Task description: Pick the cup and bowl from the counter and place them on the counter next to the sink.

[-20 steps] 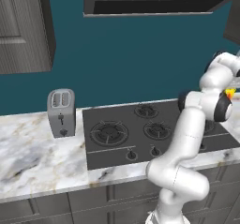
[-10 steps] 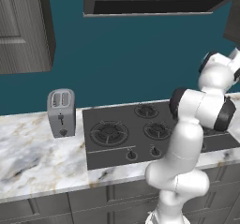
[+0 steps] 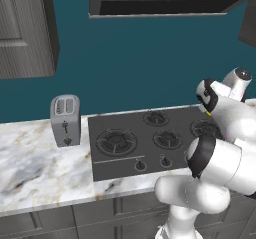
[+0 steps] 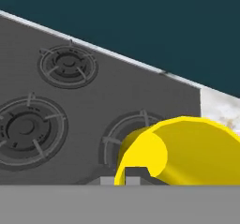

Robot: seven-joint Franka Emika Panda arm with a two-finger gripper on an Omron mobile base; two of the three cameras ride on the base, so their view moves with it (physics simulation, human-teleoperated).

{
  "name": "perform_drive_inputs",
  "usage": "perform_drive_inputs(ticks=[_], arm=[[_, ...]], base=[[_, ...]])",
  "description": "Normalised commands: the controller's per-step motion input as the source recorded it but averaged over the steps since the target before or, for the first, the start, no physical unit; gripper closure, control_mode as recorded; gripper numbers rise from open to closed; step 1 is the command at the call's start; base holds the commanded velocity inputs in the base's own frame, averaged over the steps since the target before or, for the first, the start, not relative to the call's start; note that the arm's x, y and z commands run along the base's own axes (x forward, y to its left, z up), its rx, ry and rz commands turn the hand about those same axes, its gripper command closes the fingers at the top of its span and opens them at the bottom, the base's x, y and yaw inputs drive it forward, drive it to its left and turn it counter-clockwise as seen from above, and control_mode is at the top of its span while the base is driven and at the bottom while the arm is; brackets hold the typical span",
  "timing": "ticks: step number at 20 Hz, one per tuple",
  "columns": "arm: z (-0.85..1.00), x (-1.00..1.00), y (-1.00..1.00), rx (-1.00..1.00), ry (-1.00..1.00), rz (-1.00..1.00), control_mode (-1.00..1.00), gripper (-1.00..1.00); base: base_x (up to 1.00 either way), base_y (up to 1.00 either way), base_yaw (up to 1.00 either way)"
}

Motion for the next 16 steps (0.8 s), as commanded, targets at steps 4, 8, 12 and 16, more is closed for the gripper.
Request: perform_drive_inputs(ticks=[4, 8, 12, 16], arm=[[0.24, 0.0, 1.0, -0.05, -0.1, -0.01, -1.0, 1.0], [0.43, -0.1, 0.92, -0.05, 0.0, -0.01, -1.0, 1.0], [0.56, -0.1, 0.84, -0.06, 0.02, 0.0, -1.0, 1.0], [0.25, 0.15, 0.46, -0.06, 0.04, -0.03, -1.0, 1.0]], base=[[0.0, 0.0, 0.0], [0.0, 0.0, 0.0], [0.0, 0.0, 0.0], [0.0, 0.0, 0.0]])
